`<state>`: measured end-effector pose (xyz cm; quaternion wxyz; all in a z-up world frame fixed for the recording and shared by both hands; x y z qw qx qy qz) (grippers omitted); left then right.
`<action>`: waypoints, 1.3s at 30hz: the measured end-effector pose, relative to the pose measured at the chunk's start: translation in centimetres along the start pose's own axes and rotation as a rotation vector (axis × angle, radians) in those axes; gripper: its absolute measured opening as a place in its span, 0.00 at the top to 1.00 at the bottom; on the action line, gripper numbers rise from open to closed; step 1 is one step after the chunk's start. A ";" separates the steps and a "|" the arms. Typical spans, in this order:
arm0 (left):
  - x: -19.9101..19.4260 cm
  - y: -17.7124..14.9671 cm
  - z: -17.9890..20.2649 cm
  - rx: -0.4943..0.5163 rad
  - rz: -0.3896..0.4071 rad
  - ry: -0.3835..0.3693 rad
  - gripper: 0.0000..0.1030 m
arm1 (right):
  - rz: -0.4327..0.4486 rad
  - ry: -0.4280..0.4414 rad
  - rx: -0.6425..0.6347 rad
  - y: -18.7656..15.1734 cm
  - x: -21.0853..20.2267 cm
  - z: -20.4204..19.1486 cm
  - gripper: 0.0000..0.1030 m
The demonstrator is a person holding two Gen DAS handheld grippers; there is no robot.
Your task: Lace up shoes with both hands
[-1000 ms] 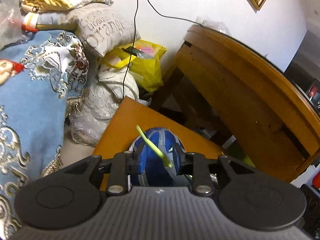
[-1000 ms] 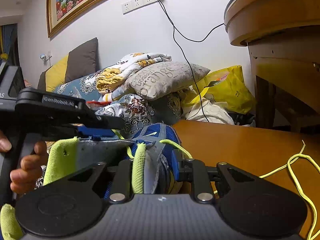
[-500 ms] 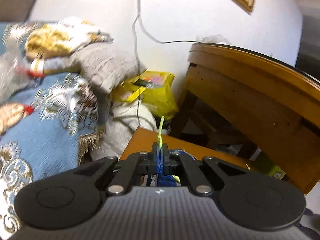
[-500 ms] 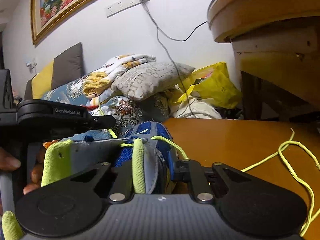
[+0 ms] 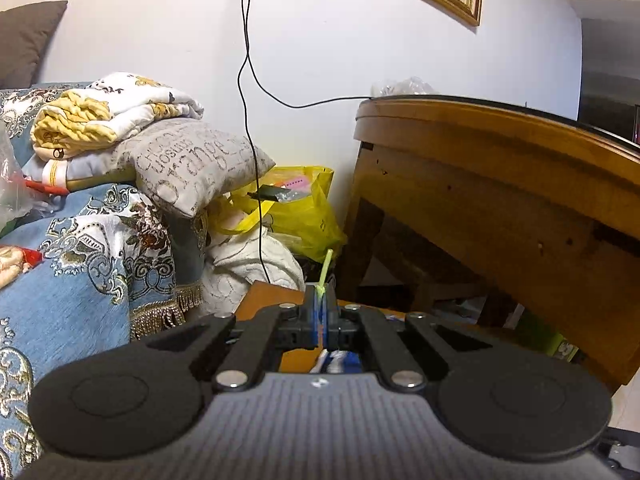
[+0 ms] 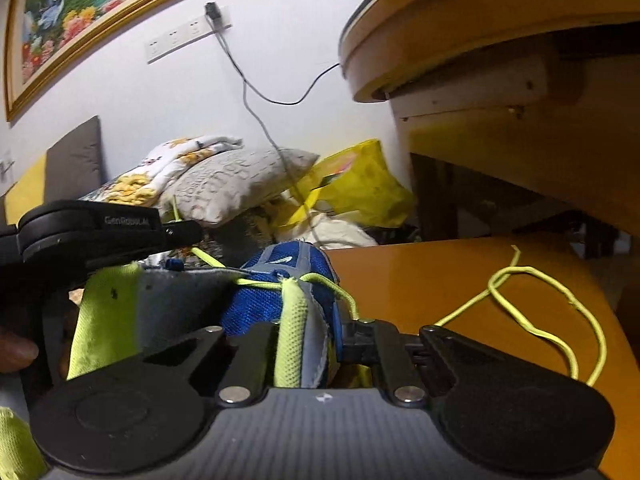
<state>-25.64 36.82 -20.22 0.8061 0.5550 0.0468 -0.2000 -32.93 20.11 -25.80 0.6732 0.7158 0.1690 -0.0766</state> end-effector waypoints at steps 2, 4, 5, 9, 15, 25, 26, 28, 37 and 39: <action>0.1 0.1 -0.2 -0.008 0.002 0.012 0.97 | 0.001 -0.023 0.005 -0.1 -0.2 0.2 0.89; 0.1 0.3 -0.6 -0.027 0.001 0.021 0.97 | 0.006 -0.035 -0.001 -0.2 -0.3 0.1 0.88; 0.1 0.5 -0.8 -0.036 0.006 0.029 0.97 | 0.009 -0.039 -0.009 -0.2 -0.4 0.0 0.88; -0.4 1.2 -1.9 -0.071 0.029 0.049 0.97 | 0.018 -0.047 -0.029 -0.2 -0.6 -0.3 0.87; -1.0 2.0 -3.0 -0.091 0.056 0.080 0.97 | 0.019 -0.043 -0.042 -0.1 -0.6 -0.5 0.86; -0.6 0.7 -2.3 -0.136 -0.110 -0.067 0.56 | 0.002 -0.021 -0.011 0.0 -0.3 0.1 0.86; -0.7 0.6 -2.3 -0.167 -0.123 -0.096 0.45 | 0.002 -0.018 -0.012 0.0 -0.3 0.1 0.86; -0.9 0.4 -2.3 -0.226 -0.151 -0.149 0.42 | 0.004 -0.013 -0.015 0.1 -0.3 0.0 0.86; 1.1 -2.0 -2.2 -0.399 -0.293 -0.213 0.49 | 0.008 -0.004 -0.019 0.2 -0.3 -0.2 0.86; 1.2 -2.0 -2.6 -0.426 -0.299 -0.214 0.55 | 0.008 -0.003 -0.017 0.2 -0.3 -0.2 0.86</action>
Point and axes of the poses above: each gripper's, at about its wrist camera, not at the fingertips, and x roughly the way its jaws point, z to its right, y to its top, the point moved 5 cm from there along x, roughly the way its jaws point, and after that the axes turned 12 degrees about -x, right-handed, at the moved point
